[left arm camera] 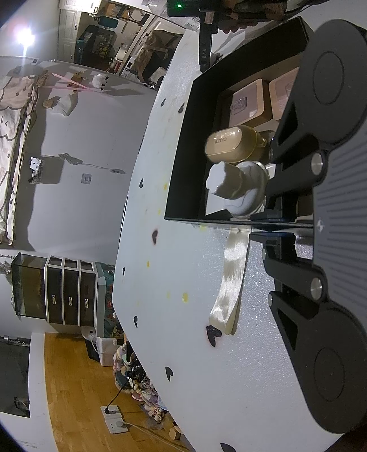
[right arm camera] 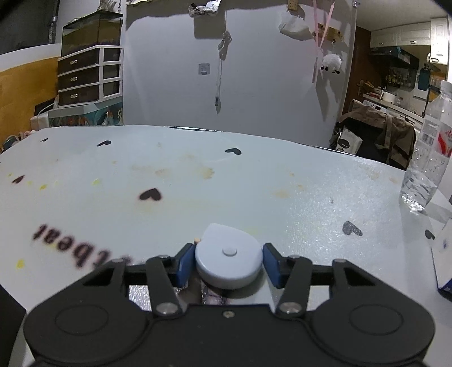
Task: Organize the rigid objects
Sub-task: 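Carry the white puck into the black box and release it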
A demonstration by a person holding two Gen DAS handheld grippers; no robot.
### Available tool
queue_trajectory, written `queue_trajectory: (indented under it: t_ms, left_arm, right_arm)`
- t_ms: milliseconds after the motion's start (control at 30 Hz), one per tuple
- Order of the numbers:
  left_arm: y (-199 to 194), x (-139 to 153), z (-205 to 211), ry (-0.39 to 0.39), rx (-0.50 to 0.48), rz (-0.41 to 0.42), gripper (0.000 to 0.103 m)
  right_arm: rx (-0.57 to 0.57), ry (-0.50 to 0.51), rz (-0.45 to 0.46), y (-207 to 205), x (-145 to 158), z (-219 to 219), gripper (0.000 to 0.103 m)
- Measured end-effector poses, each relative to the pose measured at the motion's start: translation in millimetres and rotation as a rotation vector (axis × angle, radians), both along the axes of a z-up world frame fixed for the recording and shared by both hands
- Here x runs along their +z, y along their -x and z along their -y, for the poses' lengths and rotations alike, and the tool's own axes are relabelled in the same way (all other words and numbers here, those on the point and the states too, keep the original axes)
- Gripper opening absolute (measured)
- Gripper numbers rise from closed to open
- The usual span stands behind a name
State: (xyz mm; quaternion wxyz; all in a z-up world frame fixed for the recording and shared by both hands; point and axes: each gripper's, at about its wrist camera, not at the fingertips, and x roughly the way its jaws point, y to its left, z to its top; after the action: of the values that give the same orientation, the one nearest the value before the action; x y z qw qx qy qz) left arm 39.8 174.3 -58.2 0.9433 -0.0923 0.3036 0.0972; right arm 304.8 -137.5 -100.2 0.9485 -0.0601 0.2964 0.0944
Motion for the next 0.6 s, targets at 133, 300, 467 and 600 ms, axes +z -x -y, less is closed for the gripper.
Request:
queue_trajectory:
  t_ms: [133,300,467,600]
  left_arm:
    - [-1.2,0.1,0.6,0.002,-0.001,0.000,0.005]
    - [-0.7,0.1,0.7,0.000,0.001,0.000,0.005]
    - [-0.2,-0.4,0.0,-0.002,0.007,-0.002,0.005]
    - [-0.2,-0.7,-0.4,-0.002,0.008,-0.003,0.005]
  right_arm:
    - [0.001,0.004,0.033,9.7,6.0,3.1,0.053]
    - [0.100,-0.072,0.080,48.4,42.3,3.9,0.053]
    - [0.301,-0.114,0.130,111.4,83.9,-16.0,0.053]
    - [0.485,-0.149,0.123,155.1,100.8,-39.2,0.053]
